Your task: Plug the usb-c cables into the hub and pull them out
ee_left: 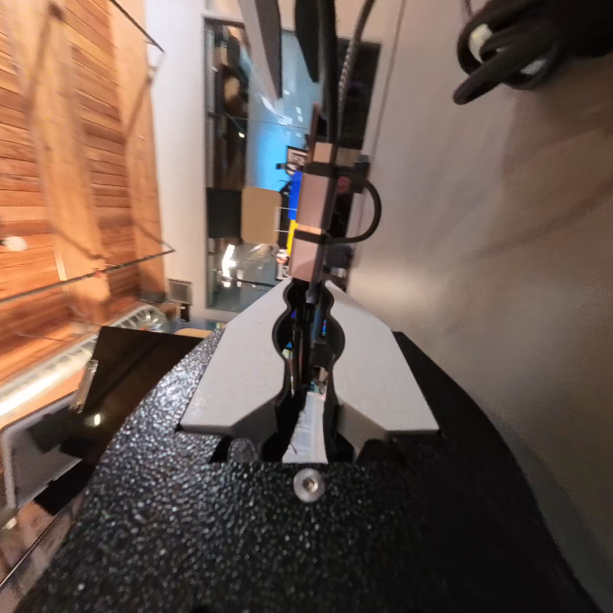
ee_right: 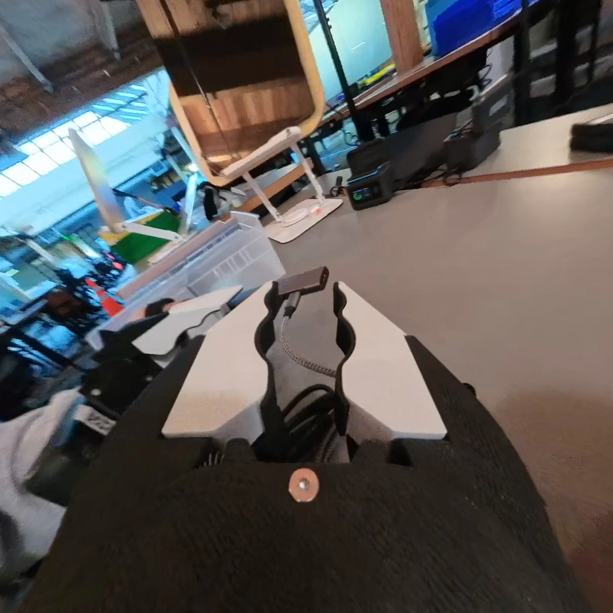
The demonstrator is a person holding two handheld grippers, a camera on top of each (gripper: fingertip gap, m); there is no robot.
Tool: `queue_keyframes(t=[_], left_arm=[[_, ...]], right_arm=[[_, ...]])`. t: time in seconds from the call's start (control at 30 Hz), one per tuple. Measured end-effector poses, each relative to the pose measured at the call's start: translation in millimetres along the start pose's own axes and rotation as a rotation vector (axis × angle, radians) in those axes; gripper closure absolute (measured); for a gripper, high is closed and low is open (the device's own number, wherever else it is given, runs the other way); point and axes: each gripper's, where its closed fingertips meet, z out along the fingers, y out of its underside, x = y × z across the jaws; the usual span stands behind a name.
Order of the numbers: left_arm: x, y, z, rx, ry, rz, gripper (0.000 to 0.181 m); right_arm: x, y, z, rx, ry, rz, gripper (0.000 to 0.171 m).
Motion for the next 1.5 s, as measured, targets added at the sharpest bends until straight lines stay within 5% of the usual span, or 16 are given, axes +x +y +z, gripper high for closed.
queue_keyframes(t=[0.03, 0.3, 1.1, 1.33, 1.5], left_arm=[[-6.9, -1.6, -1.0, 0.009, -0.043, -0.002, 0.169], [-31.3, -17.2, -12.3, 0.097, -0.198, 0.045, 0.169], [-16.3, -67.3, -32.4, 0.268, -0.252, 0.340, 0.175], [-12.4, -73.1, -35.3, 0.292, -0.251, 0.379, 0.174], [-15.0, -77.7, -39.7, 0.317, -0.274, 0.384, 0.175]], right_arm=[[-2.3, -1.6, -1.2, 0.000, -0.038, 0.068, 0.140], [-14.9, -8.7, -8.7, 0.006, -0.345, 0.609, 0.137], [-31.4, -11.9, -13.1, 0.003, -0.358, 0.481, 0.151], [-23.8, -5.6, -8.0, -0.027, -0.214, 0.325, 0.124], [-29.1, 2.2, -6.6, -0.093, -0.238, 0.292, 0.124]])
